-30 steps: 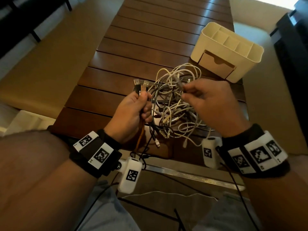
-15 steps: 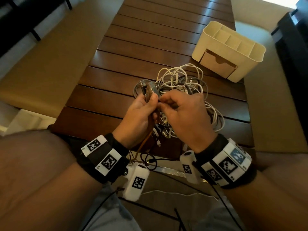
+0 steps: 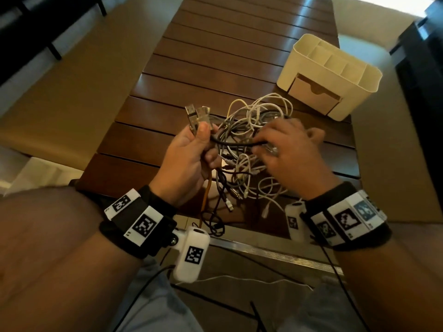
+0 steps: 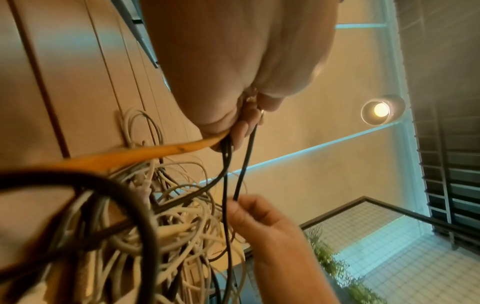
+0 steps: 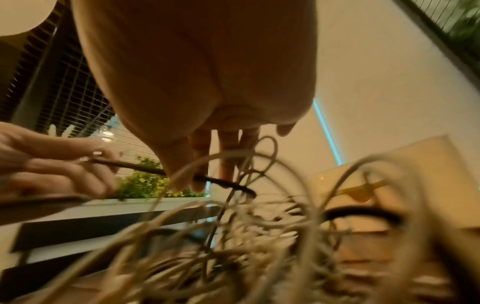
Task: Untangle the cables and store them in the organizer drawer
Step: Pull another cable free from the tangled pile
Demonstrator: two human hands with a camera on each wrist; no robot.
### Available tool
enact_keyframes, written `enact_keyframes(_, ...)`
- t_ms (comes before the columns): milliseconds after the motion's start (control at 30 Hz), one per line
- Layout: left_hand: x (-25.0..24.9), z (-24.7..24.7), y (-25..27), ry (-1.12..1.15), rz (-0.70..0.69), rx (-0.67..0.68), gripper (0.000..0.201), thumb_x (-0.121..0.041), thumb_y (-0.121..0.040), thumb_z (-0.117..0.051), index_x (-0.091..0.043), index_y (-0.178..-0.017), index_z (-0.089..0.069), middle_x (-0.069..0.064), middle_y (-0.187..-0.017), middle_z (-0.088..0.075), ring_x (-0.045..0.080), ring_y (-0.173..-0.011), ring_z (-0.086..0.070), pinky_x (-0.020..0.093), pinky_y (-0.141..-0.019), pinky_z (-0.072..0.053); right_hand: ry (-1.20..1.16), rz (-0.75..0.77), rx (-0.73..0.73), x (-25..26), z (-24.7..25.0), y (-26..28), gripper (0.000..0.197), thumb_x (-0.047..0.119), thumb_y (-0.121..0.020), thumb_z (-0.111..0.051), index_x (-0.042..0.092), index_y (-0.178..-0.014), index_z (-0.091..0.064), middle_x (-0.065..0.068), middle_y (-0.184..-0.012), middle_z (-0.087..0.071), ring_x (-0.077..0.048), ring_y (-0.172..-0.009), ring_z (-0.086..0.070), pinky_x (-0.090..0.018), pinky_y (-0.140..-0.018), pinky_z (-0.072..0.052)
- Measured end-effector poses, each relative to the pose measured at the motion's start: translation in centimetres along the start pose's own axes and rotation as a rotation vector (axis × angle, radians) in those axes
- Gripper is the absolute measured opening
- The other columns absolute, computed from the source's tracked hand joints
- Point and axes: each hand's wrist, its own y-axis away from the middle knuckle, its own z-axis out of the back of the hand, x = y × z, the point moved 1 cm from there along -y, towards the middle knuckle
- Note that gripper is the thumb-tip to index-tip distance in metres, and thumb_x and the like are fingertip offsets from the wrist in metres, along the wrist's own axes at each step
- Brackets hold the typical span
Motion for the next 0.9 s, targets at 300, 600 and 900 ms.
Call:
enact_keyframes(300, 0.3, 0.3, -0.2, 0.065, 0.033, -0.008, 0.030, -0.041, -0.098, -0.045, -0.013, -0.092, -0.052, -0.003, -0.068, -0.041, 0.009, -0.060, -0.041, 0.021, -0.055, -0.039, -0.046, -0.103, 0.091, -2.5, 1.2, -0.6, 0.042, 0.006, -0.087, -0.063, 0.038, -0.114, -0.064, 0.009, -0.139, -0.041, -0.016, -0.135, -0.027, -0.038, -0.098, -0.020)
enact_keyframes(600, 0.0, -0.3, 0.1, 0.088, 0.000, -0.087, 0.030, -0.037, -0.101, -0.039, -0.016, -0.083, -0.051, -0.002, -0.077, -0.054, 0.012, -0.071, -0.055, 0.025, -0.072, -0.047, -0.374, 0.260, -0.268, 1.0, 1.8, 0.2, 0.022, 0.009, -0.086, -0.066, 0.014, -0.107, -0.068, -0.005, -0.115, -0.053, -0.018, -0.109, -0.048, -0.040, -0.089, -0.047)
enact_keyframes(900, -0.7, -0.4, 0.6, 0.102, -0.089, -0.034, 0.040, -0.041, -0.105, -0.027, -0.014, -0.083, -0.047, -0.001, -0.066, -0.049, 0.018, -0.077, -0.064, 0.028, -0.076, -0.055, -0.274, 0.229, 0.101, 1.8, -1.9, 0.3, 0.032, 0.043, -0.095, -0.046, 0.020, -0.110, -0.062, 0.007, -0.106, -0.057, -0.010, -0.092, -0.056, -0.044, -0.082, -0.051)
